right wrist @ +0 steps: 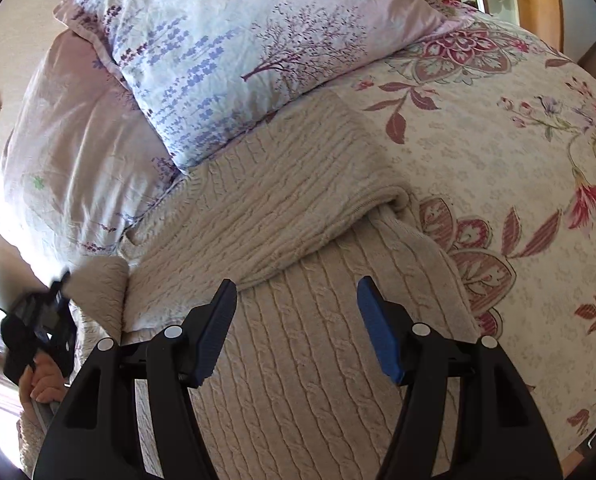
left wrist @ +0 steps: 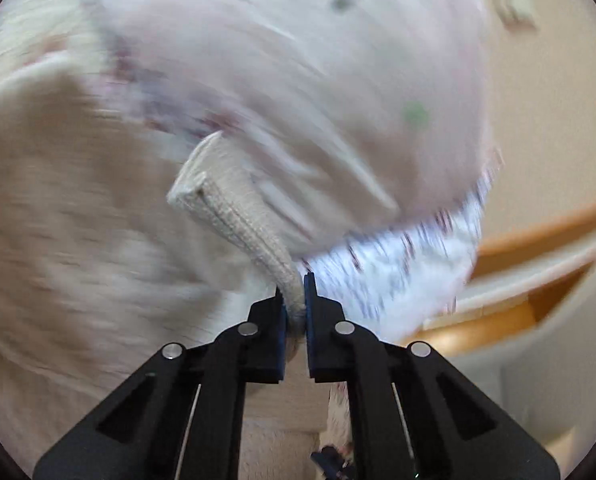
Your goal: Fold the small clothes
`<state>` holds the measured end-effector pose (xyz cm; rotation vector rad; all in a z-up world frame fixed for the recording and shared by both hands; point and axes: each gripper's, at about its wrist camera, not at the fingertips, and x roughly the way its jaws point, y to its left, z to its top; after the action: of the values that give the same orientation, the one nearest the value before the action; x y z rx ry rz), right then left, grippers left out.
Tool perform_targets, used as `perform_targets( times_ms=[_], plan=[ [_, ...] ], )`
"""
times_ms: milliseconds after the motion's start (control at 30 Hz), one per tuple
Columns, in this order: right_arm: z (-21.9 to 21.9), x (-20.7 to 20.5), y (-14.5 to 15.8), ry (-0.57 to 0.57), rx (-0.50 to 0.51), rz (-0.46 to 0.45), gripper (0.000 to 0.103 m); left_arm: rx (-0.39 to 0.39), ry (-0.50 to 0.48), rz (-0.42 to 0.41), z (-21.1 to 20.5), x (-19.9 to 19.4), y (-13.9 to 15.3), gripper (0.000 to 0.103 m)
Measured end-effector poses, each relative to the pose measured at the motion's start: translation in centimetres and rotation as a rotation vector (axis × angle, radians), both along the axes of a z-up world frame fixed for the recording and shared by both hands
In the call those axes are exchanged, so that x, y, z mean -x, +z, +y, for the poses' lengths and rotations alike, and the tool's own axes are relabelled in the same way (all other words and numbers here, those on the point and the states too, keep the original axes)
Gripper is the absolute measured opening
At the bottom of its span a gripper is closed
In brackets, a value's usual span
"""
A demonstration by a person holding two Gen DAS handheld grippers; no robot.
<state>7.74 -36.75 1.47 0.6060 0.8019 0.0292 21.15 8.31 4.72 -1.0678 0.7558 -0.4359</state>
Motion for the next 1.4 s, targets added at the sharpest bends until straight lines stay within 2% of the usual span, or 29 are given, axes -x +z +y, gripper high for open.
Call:
perform_targets(
  times_ms=[67, 167, 200, 233, 300, 333, 400, 533, 633, 733, 800, 967, 1133, 1267, 1333, 1367, 1400],
  plan=[
    [-0.2, -0.2, 0.2, 0.011, -0.030, -0.015, 0.064, -0.114, -0.163, -0.040, -4.8, -0.8, 1.2, 0.008],
    [-0.5, -0.9, 0.4, 0.039, -0.093, -0.033, 0.064, -0.321, -0.421, -0.020, -11.8, -0.8, 0.3, 0.031],
    [-0.6, -1.4, 0.4, 0.058, -0.122, -0.036, 0.064, -0.392, -0.493, -0.012, -13.5, -0.3, -0.1, 0.032],
    [-0.4, -1.6, 0.4, 0.070, -0.135, -0.036, 0.064, -0.446, -0.541, -0.020, -14.4, 0.5, -0.4, 0.032],
    [-0.1, -2.8, 0.5, 0.116, -0.173, -0.024, 0.064, -0.499, -0.563, -0.046, -14.4, 1.8, -0.3, 0.045],
    [0.1, -3.3, 0.5, 0.133, -0.186, -0.016, 0.064, -0.527, -0.554, -0.056, -13.7, 2.5, -0.1, 0.049],
    [0.8, -4.7, 0.5, 0.173, -0.199, 0.015, 0.056, -0.596, -0.483, -0.082, -10.6, 4.1, 0.6, 0.052],
    [2.8, -7.5, 0.1, 0.249, -0.193, 0.076, 0.053, -0.765, -0.259, -0.079, -3.0, 6.9, 2.1, 0.052],
    [4.0, -8.9, -0.6, 0.283, -0.168, 0.119, 0.049, -0.896, -0.082, -0.038, 2.8, 8.9, 3.1, 0.052],
    [5.0, -9.6, -1.1, 0.306, -0.146, 0.137, 0.044, -0.967, 0.001, 0.047, 7.0, 9.5, 2.4, 0.052],
    [5.6, -9.8, -1.1, 0.328, -0.140, 0.137, 0.030, -0.986, 0.021, 0.079, 8.4, 9.3, 1.7, 0.051],
    [7.1, -10.2, -1.2, 0.371, -0.123, 0.148, 0.026, -1.048, 0.000, 0.086, 9.0, 9.2, 0.7, 0.051],
    [7.3, -10.3, -1.2, 0.363, -0.159, 0.147, 0.026, -0.999, -0.049, 0.022, 8.5, 9.5, 0.6, 0.050],
    [6.9, -10.6, -1.6, 0.357, -0.192, 0.160, 0.026, -1.052, -0.082, 0.041, 8.1, 9.5, -0.4, 0.050],
    [6.9, -10.6, -1.6, 0.360, -0.186, 0.152, 0.018, -1.067, -0.089, 0.062, 8.1, 9.0, -0.9, 0.050],
    [7.2, -10.8, -1.4, 0.373, -0.173, 0.143, 0.011, -1.074, -0.088, 0.070, 8.0, 8.7, -1.1, 0.050],
    [7.3, -10.8, -1.1, 0.378, -0.160, 0.136, 0.010, -1.078, -0.084, 0.078, 8.0, 8.5, -1.2, 0.050]
  ],
)
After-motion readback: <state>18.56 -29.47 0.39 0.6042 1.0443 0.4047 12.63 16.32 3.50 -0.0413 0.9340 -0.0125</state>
